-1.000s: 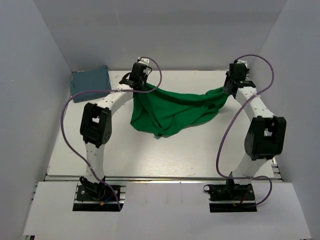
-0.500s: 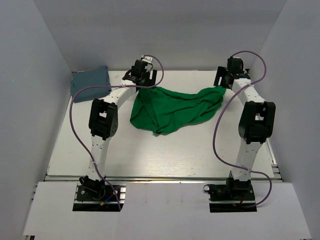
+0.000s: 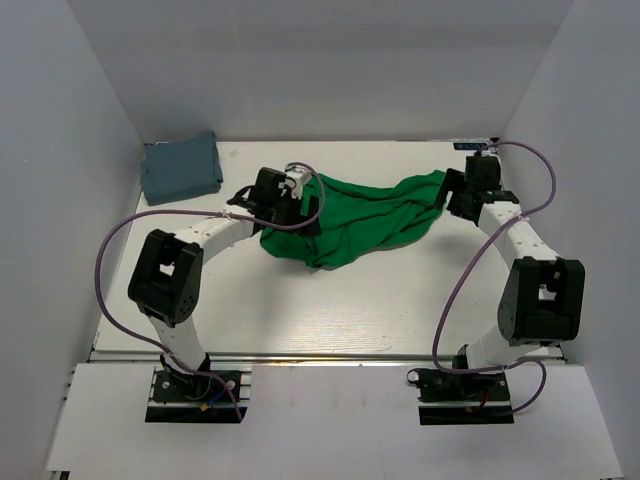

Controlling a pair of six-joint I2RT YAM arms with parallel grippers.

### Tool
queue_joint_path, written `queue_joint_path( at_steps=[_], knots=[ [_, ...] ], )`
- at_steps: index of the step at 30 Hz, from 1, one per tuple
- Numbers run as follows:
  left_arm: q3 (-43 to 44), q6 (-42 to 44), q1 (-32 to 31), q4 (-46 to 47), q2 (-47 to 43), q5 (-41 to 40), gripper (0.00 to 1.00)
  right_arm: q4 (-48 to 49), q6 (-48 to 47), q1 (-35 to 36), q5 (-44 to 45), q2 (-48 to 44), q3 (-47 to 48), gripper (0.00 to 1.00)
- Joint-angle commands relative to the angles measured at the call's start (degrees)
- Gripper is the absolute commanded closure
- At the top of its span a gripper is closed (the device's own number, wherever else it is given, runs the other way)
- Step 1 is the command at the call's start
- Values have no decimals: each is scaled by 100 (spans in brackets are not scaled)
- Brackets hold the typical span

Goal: Fold and stack the t-shirts
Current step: Flatten out the tshirt

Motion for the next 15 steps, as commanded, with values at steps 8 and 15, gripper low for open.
queue_joint_path(
  at_steps=[8, 15],
  knots=[
    [-174, -167, -598, -111, 25, 125, 8, 320, 276, -27, -184, -919, -839, 10],
    [-666, -228, -713, -181, -239, -342, 19, 321, 258, -27, -184, -876, -945, 10]
  ],
)
